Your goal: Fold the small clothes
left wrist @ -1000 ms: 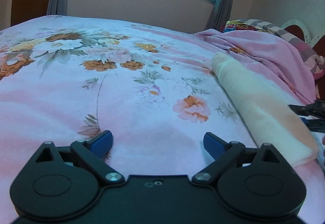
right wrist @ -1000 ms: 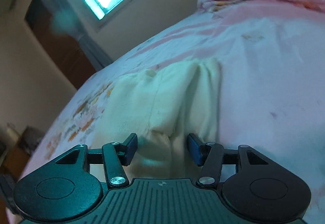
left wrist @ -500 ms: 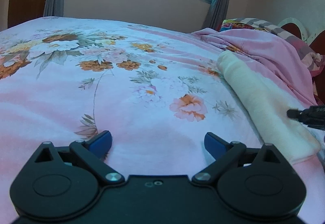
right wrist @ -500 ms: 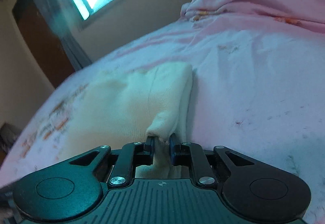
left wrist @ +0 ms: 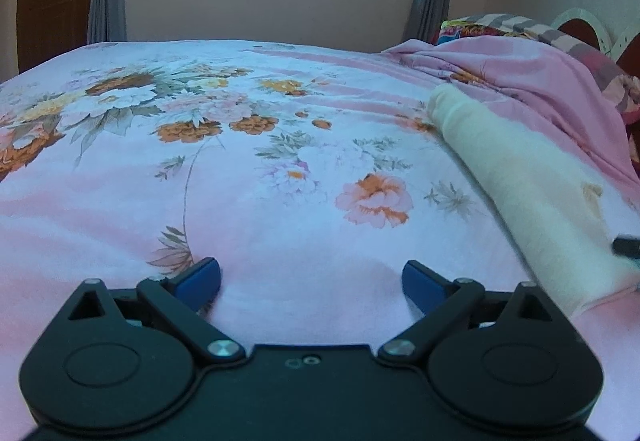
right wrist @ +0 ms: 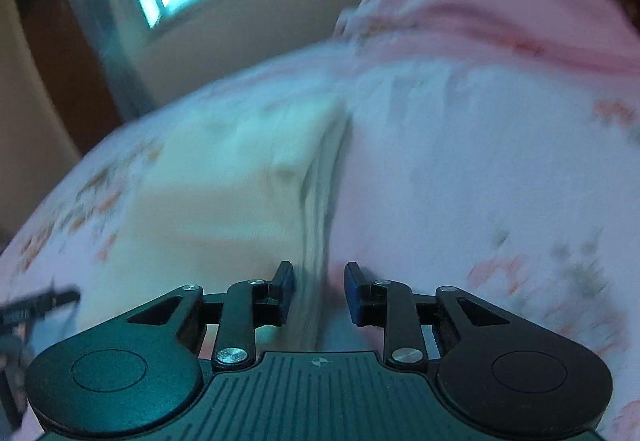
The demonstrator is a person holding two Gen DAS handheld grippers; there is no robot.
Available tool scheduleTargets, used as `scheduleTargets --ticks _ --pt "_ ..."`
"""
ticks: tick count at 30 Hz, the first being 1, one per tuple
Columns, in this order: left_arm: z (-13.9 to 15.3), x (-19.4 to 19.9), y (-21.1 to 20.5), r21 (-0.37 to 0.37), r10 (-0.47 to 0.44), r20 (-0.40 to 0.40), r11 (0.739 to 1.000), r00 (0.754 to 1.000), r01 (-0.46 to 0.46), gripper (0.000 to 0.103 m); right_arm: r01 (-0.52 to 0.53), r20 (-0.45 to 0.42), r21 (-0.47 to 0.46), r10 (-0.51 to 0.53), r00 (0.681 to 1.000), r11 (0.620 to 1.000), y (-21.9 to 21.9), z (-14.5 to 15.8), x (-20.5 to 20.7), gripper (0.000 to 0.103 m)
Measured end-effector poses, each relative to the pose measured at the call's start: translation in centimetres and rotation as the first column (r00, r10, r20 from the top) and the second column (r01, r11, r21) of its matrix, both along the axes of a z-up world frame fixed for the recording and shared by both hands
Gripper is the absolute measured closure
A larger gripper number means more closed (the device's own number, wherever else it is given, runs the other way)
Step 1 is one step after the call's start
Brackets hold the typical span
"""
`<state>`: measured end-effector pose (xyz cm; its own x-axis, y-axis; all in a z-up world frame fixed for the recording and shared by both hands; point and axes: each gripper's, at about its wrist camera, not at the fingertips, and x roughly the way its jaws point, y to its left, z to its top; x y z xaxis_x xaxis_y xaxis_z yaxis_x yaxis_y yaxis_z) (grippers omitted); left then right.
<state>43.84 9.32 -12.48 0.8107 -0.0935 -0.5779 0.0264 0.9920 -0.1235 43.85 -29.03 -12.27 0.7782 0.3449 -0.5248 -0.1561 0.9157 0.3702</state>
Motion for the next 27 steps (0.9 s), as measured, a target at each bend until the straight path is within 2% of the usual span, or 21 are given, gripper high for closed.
scheduleTargets --ticks 1,2,4,7,10,12,15,17,19,20,21,23,27 --pt "0.4 -0.3 0.0 -0.019 -0.011 0.022 1.0 1.0 0.012 0.015 0.001 0.035 0.019 -0.002 0.999 1.0 -0.2 0.6 -0.1 0.076" --pt "1.0 -0.5 -0.1 -0.067 -0.038 0.064 0.997 0.997 0.043 0.027 -0.003 0.071 0.028 0.001 0.997 1.0 -0.4 1.3 0.1 0.076" --pt "1.8 0.2 -1.4 -0.139 -0.11 0.078 0.983 0.991 0.12 0.036 -0.012 0.102 0.013 0.01 0.995 1.0 -0.2 2.4 1.1 0.076" --pt "1.8 2.6 -4.8 -0.121 -0.199 0.068 0.971 0.978 0.206 0.035 -0.039 0.127 -0.005 0.039 0.991 0.999 0.8 3.5 4.0 0.076" --pt "0.2 4.9 -7.1 -0.104 -0.239 0.007 0.966 0.971 0.238 0.034 -0.074 0.082 -0.026 0.076 0.994 0.997 1.7 2.9 7.1 0.076" --pt "-0.4 5.5 -7.5 -0.076 -0.249 -0.023 0.966 0.968 0.247 0.033 -0.079 -0.014 -0.128 0.078 0.997 0.989 2.7 1.1 9.2 0.076" --pt "0.3 5.3 -6.2 -0.128 -0.258 0.0 0.958 0.966 0.255 0.035 -0.068 -0.021 -0.111 0.066 0.998 0.991 2.0 0.3 10.1 0.076" --pt "0.6 5.4 -5.7 -0.134 -0.262 0.015 0.956 0.965 0.261 0.035 -0.041 0.021 -0.129 0.044 0.999 0.991 1.6 0.8 9.6 0.076" --pt "0.2 5.6 -6.3 -0.085 -0.273 -0.022 0.959 0.962 0.27 0.033 -0.04 0.056 -0.119 0.047 0.997 0.992 1.4 0.9 8.9 0.076" --pt "-0.4 5.9 -7.3 -0.032 -0.288 -0.055 0.957 0.956 0.287 0.033 -0.044 0.038 -0.147 0.05 0.998 0.988 1.7 0.6 8.8 0.076" --pt "-0.4 5.6 -7.6 -0.004 -0.287 -0.043 0.958 0.957 0.287 0.033 -0.051 -0.002 -0.171 0.051 0.999 0.984 1.9 -0.1 9.0 0.076" --pt "0.3 4.5 -7.4 -0.023 -0.287 -0.028 0.958 0.957 0.287 0.035 -0.035 0.023 -0.138 0.038 0.999 0.99 1.3 0.9 7.9 0.076" --pt "0.6 -0.1 -5.4 -0.093 -0.255 0.025 0.962 0.967 0.256 0.034 -0.034 0.092 -0.044 0.038 0.995 0.998 0.1 3.0 1.8 0.076"
